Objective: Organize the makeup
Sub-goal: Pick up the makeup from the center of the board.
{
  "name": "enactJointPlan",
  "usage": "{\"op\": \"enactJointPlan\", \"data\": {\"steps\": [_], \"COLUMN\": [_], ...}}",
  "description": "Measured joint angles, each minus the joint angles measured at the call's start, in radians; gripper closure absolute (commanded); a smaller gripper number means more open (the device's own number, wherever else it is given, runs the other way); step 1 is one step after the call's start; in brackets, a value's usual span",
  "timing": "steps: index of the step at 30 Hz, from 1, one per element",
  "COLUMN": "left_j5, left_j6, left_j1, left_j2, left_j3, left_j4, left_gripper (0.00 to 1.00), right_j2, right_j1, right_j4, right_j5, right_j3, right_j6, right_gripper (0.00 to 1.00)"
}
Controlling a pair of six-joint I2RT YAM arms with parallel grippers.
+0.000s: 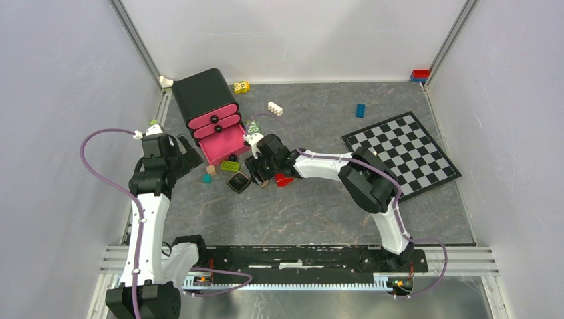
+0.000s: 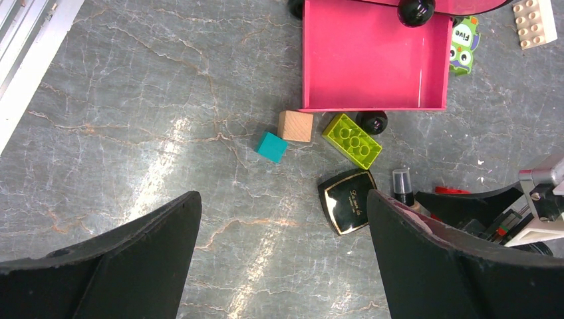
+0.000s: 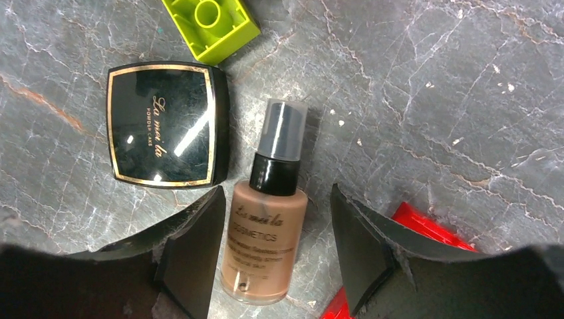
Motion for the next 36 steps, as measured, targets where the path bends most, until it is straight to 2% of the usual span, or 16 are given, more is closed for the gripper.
{"op": "enactJointPlan", "data": {"steps": [13,21,31,36], "left_j5": [0.000,0.000,0.000,0.001], "left_j6": [0.000,0.000,0.000,0.000], "left_j1": [0.000,0.000,0.000,0.000], "left_j2": [0.000,0.000,0.000,0.000], "left_j3": [0.000,0.000,0.000,0.000], "left_j4": [0.000,0.000,0.000,0.000], "left_gripper": [0.00,0.00,0.00,0.00], "right_j2": [0.001,-0.005,-0.014,-0.014], "right_j1": [0.009,0.023,0.037,0.045], "right_j4": [-0.025,-0.086,-0.175,-0.206], "right_j5": [0.010,0.078,0.157,0.172], "right_j3": [0.006,0.018,0.034,0.043], "right_j6": [-0.022,-0.035,-0.039,-0.039], "right_gripper": [0.35,0.36,0.42,0.52]}}
